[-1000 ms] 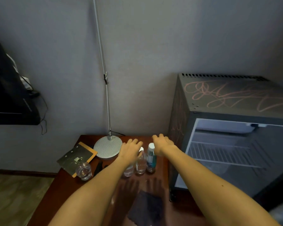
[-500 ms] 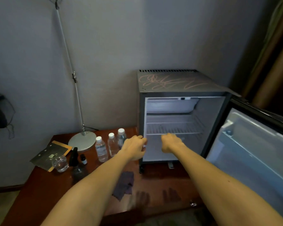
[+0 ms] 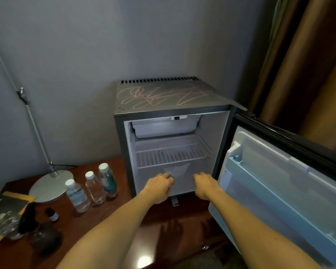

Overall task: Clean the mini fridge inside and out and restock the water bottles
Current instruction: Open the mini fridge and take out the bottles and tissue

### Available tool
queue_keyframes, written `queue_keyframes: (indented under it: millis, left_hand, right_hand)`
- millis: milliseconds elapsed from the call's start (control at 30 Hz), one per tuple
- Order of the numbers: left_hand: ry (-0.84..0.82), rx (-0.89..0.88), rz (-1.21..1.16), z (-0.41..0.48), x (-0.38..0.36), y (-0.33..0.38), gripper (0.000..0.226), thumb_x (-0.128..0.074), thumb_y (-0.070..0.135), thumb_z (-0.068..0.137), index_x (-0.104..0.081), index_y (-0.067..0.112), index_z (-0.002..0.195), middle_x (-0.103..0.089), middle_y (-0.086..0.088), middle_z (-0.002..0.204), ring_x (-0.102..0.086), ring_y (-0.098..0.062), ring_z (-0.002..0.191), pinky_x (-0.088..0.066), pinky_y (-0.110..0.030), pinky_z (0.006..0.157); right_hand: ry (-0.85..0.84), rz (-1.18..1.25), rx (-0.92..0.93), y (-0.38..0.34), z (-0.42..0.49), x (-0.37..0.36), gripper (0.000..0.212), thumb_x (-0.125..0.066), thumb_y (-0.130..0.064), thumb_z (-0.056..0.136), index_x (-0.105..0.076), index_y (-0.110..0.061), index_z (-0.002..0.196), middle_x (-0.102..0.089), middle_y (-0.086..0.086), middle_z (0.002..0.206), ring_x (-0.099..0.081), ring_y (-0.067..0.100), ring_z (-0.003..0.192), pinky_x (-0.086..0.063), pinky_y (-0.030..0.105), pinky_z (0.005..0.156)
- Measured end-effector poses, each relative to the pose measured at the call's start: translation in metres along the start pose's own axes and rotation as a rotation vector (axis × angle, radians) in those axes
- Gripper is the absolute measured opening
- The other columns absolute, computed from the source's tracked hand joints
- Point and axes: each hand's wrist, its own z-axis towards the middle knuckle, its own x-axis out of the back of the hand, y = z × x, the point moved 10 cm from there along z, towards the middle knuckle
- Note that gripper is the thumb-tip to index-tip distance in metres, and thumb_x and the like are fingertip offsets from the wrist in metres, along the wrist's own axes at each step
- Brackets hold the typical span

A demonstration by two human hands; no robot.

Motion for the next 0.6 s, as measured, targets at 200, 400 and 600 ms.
queue_keyframes:
  millis: [200,400,600]
  left_hand:
    - [-0.087,0.047,-0.062,0.064,-0.05,-0.015,0.044,-0.039,0.01,0.099,-0.038,0.02,0.142,-0.035,-0.014,0.145,-0.045,-0.037,0.117,-0.044,-0.046,0.091]
    - [-0.138,0.142,-0.037,0.124,-0.099,-0.046,0.053,-0.038,0.003,0.096,-0.032,0.022,0.145,-0.002,-0.01,0.159,-0.021,-0.037,0.139,-0.04,-0.048,0.102]
    - [-0.104,0.162,-0.002,0.168,-0.12,-0.069,0.038,-0.042,0.007,0.096,-0.051,0.008,0.132,-0.015,-0.011,0.158,-0.022,-0.03,0.142,-0.031,-0.044,0.11]
  right_hand:
    - [0.018,0.02,0.011,0.003,0.064,-0.035,0.045,-0.046,-0.008,0.095,-0.038,-0.009,0.139,-0.041,0.015,0.138,-0.042,0.034,0.123,-0.044,0.042,0.095]
    - [-0.06,0.026,0.024,0.009,0.12,-0.086,0.05,-0.051,-0.008,0.09,-0.036,-0.012,0.138,-0.035,0.014,0.138,-0.038,0.036,0.124,-0.043,0.044,0.099]
    - [-0.032,0.09,0.027,0.007,0.172,-0.102,0.048,-0.052,-0.009,0.09,-0.039,-0.01,0.135,-0.039,0.016,0.134,-0.039,0.035,0.122,-0.043,0.042,0.098]
